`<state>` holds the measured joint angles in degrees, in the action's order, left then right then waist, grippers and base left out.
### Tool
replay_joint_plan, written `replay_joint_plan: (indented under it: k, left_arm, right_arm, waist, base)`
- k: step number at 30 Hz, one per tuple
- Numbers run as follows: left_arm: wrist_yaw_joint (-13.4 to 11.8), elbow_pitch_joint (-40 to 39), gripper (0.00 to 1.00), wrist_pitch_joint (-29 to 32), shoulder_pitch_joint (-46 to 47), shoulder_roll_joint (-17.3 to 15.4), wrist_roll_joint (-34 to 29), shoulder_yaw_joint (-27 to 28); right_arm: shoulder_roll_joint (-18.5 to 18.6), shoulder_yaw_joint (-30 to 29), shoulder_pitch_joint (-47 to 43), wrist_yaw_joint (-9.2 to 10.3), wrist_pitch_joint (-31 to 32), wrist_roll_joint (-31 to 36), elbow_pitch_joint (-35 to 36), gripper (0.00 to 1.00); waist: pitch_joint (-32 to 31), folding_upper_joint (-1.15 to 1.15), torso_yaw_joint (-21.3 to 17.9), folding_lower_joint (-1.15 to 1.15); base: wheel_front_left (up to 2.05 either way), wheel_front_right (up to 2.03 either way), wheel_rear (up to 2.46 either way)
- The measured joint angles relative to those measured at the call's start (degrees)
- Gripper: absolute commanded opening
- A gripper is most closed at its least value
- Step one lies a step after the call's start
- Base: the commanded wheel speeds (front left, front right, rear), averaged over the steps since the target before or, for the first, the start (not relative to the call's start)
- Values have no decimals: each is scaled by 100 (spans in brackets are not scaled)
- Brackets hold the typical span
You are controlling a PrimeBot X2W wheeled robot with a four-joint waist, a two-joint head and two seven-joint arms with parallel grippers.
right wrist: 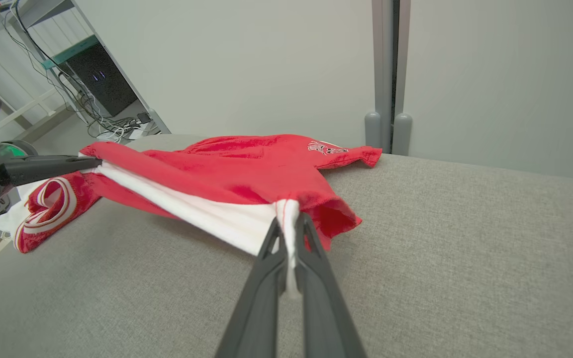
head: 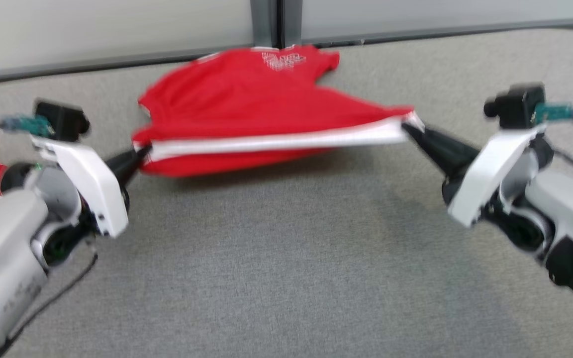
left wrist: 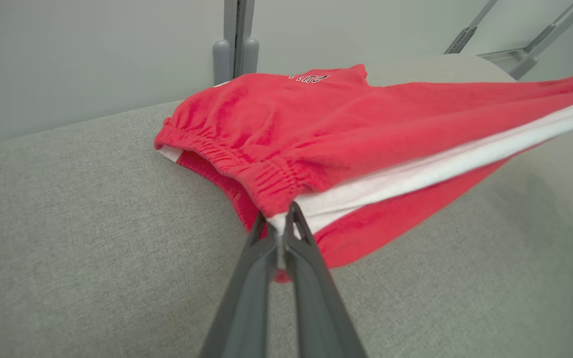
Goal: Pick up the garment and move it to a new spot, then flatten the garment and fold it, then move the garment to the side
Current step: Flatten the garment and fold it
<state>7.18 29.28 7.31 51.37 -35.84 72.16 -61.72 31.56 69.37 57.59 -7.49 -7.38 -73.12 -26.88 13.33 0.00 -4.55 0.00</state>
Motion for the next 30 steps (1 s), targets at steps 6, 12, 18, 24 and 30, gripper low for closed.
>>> replay_joint_plan:
  k: [6,12,18,24,30]
  left_arm:
    - [-423,-1166,0,246,-803,-387,345,-135]
    - [-1212,-2784,0,291,-1576,-1012,335,-386]
    - [-1905,-4063,0,569,-2133,-1491,394,-654]
    - [-2084,-4389,0,889,-2131,-1649,731,-568]
    - [-1669,-4023,0,1663,-1601,-1548,1436,-307]
  right_arm:
    - [449,219,-813,0,254,-52,595,0]
    - [1020,259,-1526,0,457,103,1289,0]
    - [1764,-56,-2151,-1,677,97,1968,0]
    - [2025,-658,-2293,-1,1112,211,2309,0]
    - [1806,-1192,-1986,-1,1806,480,2326,0]
  waist:
    - [-611,0,-67,0]
    - [-910,0,-87,0]
    - [-957,0,42,0]
    - [-872,0,147,0]
    - [-547,0,264,0]
  base:
    - [0,0,0]
    - [0,0,0]
    - [0,0,0]
    - [0,0,0]
    - [0,0,0]
